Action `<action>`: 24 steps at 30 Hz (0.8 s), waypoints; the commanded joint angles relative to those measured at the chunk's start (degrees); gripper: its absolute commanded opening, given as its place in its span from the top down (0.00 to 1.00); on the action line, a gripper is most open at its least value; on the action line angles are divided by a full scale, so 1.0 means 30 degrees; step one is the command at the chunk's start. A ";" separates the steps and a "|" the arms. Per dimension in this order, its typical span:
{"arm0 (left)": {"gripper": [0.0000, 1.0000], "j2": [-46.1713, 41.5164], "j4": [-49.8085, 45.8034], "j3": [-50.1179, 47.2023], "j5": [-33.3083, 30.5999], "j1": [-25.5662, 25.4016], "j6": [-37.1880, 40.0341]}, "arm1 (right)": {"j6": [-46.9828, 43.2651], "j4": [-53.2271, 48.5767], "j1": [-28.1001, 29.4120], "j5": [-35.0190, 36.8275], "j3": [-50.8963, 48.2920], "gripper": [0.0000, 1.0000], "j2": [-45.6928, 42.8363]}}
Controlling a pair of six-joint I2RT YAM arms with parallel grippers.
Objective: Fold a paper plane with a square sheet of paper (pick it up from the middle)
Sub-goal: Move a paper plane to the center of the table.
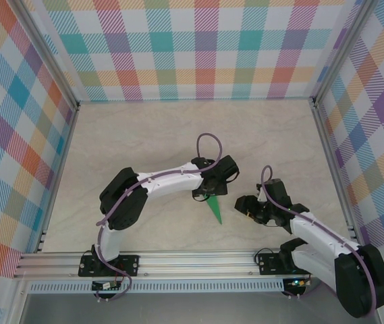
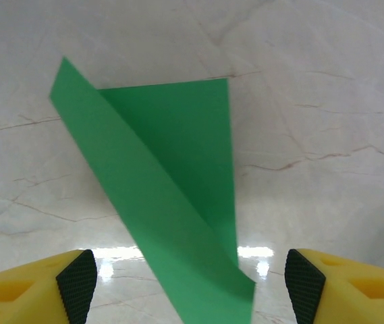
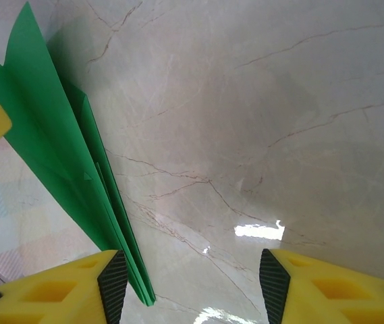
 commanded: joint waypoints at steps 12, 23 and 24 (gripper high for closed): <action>0.26 0.0769 -0.0957 0.0725 0.0166 -0.0117 -0.0442 | -0.0938 0.1020 -0.0098 -0.1518 0.0398 0.41 0.1264; 0.53 -0.0251 -0.0430 -0.0572 -0.0177 -0.0076 -0.0639 | -0.1073 0.1608 -0.0093 -0.2849 0.0630 0.40 0.1309; 0.54 -0.0666 -0.0194 -0.0963 -0.0243 -0.0080 -0.0668 | -0.1109 0.1712 -0.0090 -0.3076 0.0730 0.39 0.1346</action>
